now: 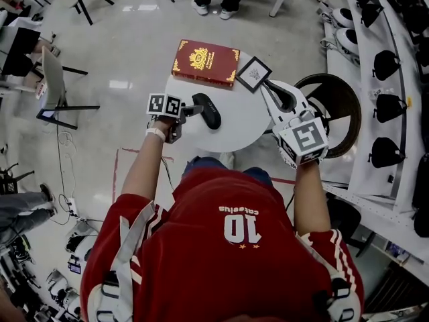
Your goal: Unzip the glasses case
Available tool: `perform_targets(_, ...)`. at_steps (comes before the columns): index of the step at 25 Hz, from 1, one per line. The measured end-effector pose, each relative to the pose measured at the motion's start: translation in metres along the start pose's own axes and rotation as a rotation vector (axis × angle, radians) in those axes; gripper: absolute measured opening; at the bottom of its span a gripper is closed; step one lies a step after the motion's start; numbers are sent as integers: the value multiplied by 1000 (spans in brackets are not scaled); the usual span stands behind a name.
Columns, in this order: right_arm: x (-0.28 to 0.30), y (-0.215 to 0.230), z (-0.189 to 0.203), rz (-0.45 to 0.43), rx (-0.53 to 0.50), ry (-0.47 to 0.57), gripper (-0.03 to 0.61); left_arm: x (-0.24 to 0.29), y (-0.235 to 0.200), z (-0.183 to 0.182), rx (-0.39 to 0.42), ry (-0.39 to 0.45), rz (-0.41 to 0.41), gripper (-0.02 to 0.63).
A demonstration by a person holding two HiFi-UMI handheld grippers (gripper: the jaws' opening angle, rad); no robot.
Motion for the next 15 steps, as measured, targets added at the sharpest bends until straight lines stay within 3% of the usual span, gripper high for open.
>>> perform_targets(7, 16, -13, -10, 45, 67, -21, 20, -43, 36, -36, 91, 83, 77, 340)
perform_targets(15, 4, -12, -26, 153, 166, -15, 20, -93, 114, -77, 265, 238, 124, 263)
Point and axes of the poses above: the fingertips, and each gripper's own axes: x forward along the fingers, y to its right, z out of its underside, the point moved 6 cm from there along -x, backward along the fingers, and after that the axes turned 2 degrees about z, right-handed, at the moved point
